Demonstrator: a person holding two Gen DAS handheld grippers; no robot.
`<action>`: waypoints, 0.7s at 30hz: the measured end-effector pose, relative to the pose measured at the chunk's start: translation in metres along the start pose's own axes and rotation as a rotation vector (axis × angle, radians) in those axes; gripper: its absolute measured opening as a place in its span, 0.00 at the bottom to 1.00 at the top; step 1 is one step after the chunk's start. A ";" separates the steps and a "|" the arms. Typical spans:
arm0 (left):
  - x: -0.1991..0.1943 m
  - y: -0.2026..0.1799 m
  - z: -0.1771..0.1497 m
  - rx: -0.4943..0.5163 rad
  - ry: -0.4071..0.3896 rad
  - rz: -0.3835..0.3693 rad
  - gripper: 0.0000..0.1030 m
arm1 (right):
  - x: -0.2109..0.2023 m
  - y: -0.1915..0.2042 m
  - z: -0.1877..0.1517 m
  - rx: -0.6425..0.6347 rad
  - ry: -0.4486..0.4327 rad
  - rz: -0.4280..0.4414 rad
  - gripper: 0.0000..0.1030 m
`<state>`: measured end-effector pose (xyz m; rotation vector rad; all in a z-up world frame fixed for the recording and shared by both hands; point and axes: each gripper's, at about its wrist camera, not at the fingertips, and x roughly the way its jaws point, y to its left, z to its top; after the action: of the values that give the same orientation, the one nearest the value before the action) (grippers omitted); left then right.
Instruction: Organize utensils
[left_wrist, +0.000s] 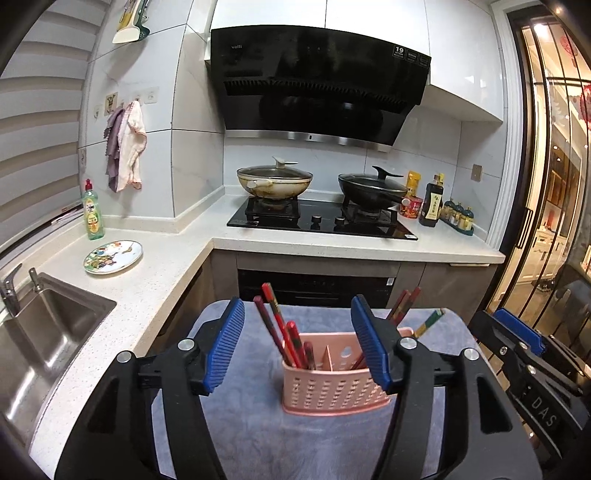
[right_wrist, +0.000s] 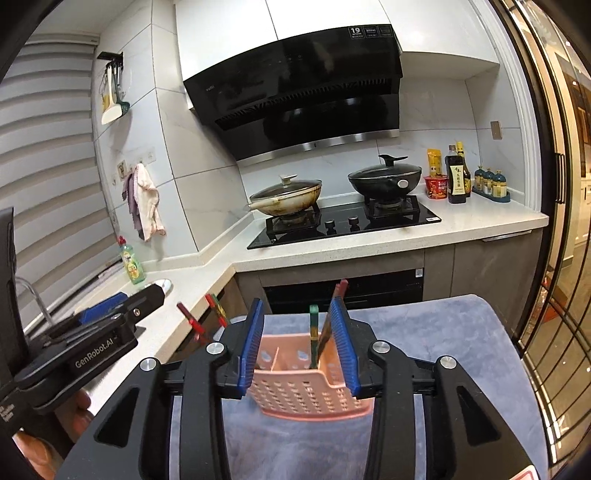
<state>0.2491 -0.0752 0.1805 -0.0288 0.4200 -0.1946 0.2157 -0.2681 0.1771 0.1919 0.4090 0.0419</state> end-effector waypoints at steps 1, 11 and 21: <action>-0.004 0.000 -0.003 0.006 0.002 0.007 0.60 | -0.005 -0.001 -0.004 0.004 0.005 -0.001 0.42; -0.040 -0.002 -0.046 0.060 0.027 0.050 0.75 | -0.040 -0.009 -0.047 0.047 0.064 0.011 0.54; -0.065 0.000 -0.085 0.076 0.067 0.075 0.83 | -0.069 0.004 -0.092 0.009 0.125 -0.023 0.71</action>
<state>0.1559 -0.0618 0.1291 0.0678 0.4794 -0.1376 0.1153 -0.2533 0.1220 0.1941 0.5360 0.0292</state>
